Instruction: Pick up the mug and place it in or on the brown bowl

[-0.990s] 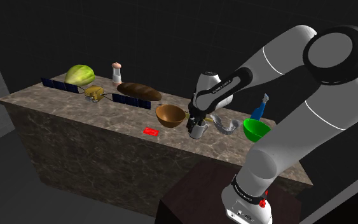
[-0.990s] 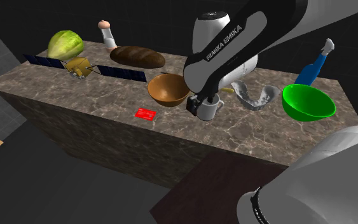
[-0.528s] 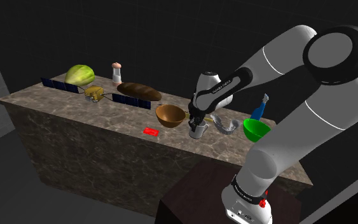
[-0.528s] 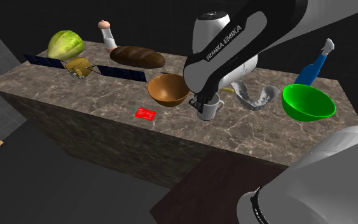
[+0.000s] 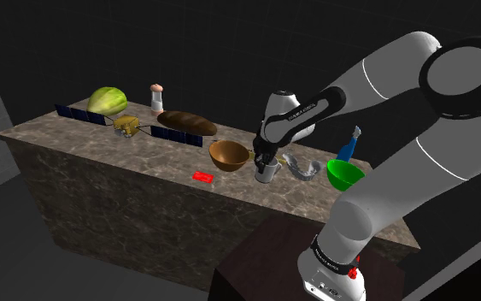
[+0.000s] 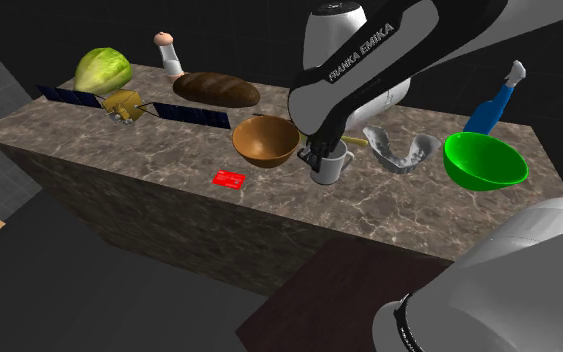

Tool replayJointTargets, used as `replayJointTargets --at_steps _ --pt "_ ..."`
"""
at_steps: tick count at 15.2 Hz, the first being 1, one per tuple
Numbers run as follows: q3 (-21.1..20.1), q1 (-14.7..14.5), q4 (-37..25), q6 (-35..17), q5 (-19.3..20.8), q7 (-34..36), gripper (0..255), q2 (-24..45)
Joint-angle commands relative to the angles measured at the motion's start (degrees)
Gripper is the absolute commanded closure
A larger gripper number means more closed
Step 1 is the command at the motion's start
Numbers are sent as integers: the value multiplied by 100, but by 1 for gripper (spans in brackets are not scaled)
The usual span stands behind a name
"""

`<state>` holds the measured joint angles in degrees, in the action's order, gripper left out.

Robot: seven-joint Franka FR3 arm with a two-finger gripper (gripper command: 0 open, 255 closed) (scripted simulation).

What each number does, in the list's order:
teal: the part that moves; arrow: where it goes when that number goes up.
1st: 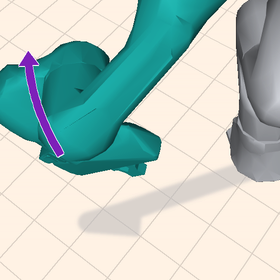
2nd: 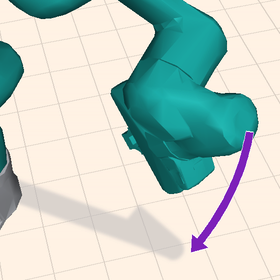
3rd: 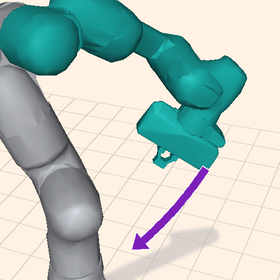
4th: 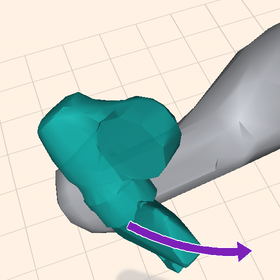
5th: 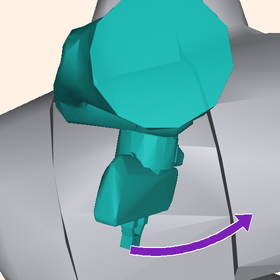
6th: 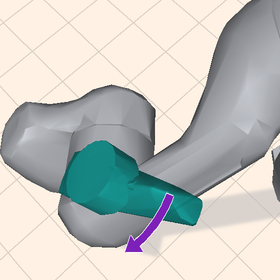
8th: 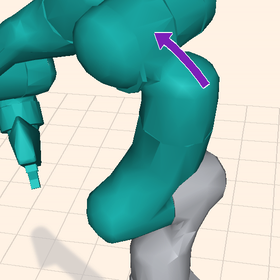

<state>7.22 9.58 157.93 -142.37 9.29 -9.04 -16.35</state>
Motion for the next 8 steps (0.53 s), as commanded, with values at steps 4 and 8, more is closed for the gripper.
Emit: replayJointTargets --at_steps 4,8 --pt "-14 -9 -145 516 -36 -43 255 -371" --pt "-31 -17 -282 911 -63 -70 255 -630"
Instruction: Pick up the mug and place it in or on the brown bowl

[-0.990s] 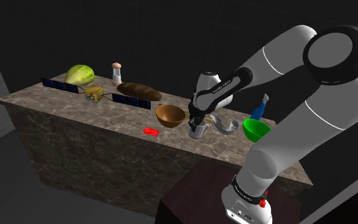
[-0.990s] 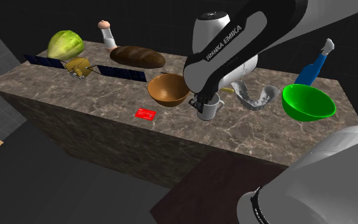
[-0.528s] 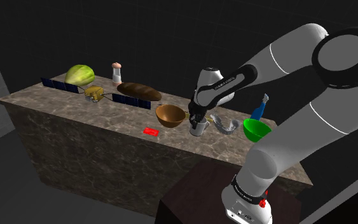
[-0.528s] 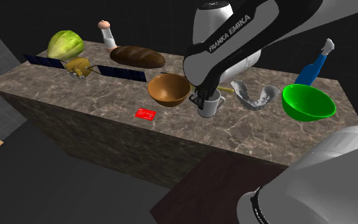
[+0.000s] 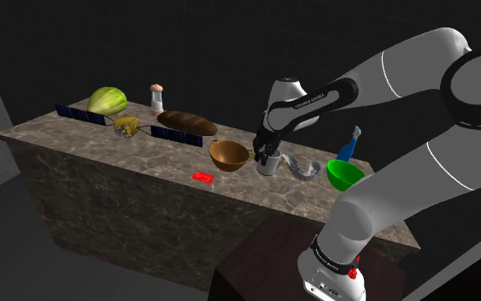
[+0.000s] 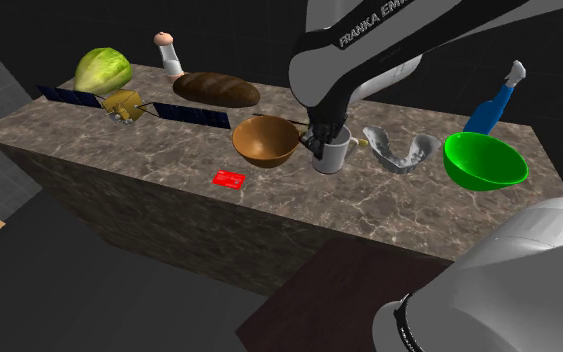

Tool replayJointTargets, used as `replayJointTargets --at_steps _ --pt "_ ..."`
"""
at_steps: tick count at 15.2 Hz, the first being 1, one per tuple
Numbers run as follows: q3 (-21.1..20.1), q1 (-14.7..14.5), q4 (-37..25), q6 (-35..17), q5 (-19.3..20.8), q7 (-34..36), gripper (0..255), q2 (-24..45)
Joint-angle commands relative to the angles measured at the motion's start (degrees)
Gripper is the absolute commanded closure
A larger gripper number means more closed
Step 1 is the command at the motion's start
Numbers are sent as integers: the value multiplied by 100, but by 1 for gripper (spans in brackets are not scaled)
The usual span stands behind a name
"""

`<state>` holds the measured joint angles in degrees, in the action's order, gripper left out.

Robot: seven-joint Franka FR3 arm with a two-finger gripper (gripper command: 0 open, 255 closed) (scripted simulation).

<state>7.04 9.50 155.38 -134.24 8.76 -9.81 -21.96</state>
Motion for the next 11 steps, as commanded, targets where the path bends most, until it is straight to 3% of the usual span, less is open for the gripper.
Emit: replayJointTargets --at_steps 1,11 --pt "-18 -11 -65 195 -17 0 255 -127" --pt "-64 -31 -516 1128 -81 -60 255 -611"
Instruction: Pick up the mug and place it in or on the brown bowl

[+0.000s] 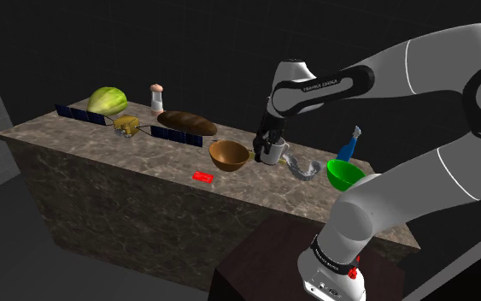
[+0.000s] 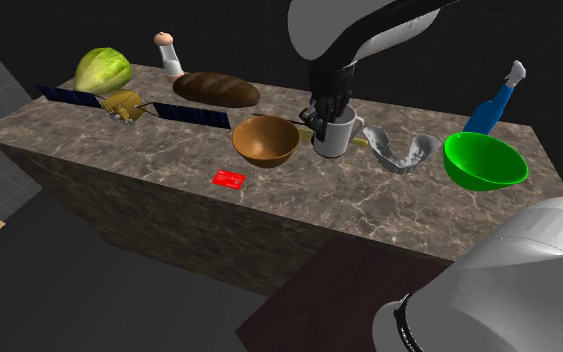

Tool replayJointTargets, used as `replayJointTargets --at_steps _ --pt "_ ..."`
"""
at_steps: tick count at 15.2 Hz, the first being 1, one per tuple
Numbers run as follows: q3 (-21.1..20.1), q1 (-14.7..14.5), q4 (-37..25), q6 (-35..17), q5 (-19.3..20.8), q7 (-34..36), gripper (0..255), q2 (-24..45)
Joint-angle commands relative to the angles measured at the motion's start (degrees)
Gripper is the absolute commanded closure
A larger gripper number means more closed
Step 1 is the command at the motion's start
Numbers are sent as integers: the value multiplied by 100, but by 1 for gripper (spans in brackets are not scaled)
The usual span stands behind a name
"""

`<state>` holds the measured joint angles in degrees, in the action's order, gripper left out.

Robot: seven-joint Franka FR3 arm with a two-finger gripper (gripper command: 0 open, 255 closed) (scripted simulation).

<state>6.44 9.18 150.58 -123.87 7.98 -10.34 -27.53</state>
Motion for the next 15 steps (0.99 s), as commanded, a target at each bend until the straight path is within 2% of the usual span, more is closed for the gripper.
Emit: replayJointTargets --at_steps 1,9,15 --pt "-8 -1 -87 180 -9 -13 255 -92" --pt "-43 -15 -510 826 -52 -53 255 -316" --pt "-348 -275 -1675 845 -280 348 255 864"
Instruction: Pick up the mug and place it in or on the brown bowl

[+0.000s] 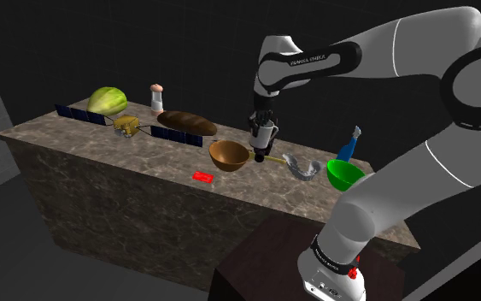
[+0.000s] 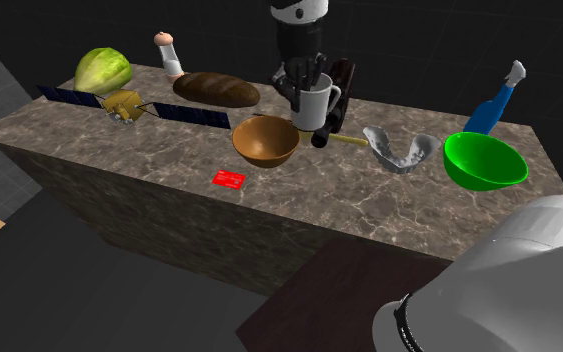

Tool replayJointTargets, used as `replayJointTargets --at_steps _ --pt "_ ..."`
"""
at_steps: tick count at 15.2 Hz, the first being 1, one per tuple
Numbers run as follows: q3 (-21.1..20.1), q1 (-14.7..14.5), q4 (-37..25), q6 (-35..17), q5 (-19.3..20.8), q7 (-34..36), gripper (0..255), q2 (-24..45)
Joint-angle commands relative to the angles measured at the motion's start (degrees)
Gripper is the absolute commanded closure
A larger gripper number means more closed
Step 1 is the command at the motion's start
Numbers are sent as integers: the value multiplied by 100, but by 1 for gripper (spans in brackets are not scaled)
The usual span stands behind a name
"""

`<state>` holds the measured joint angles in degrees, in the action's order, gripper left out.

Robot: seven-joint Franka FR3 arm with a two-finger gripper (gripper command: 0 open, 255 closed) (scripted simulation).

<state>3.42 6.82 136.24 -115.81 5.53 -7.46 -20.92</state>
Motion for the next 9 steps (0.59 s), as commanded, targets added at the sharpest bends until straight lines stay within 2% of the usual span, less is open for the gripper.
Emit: replayJointTargets --at_steps 1,6,7,9 --pt "-92 -72 -454 63 -60 122 255 397" --pt "-291 -221 -1605 263 -138 414 255 1369" --pt "-311 -238 -1751 295 -142 447 255 1485" --pt "-309 -237 -1633 143 -137 456 255 1520"
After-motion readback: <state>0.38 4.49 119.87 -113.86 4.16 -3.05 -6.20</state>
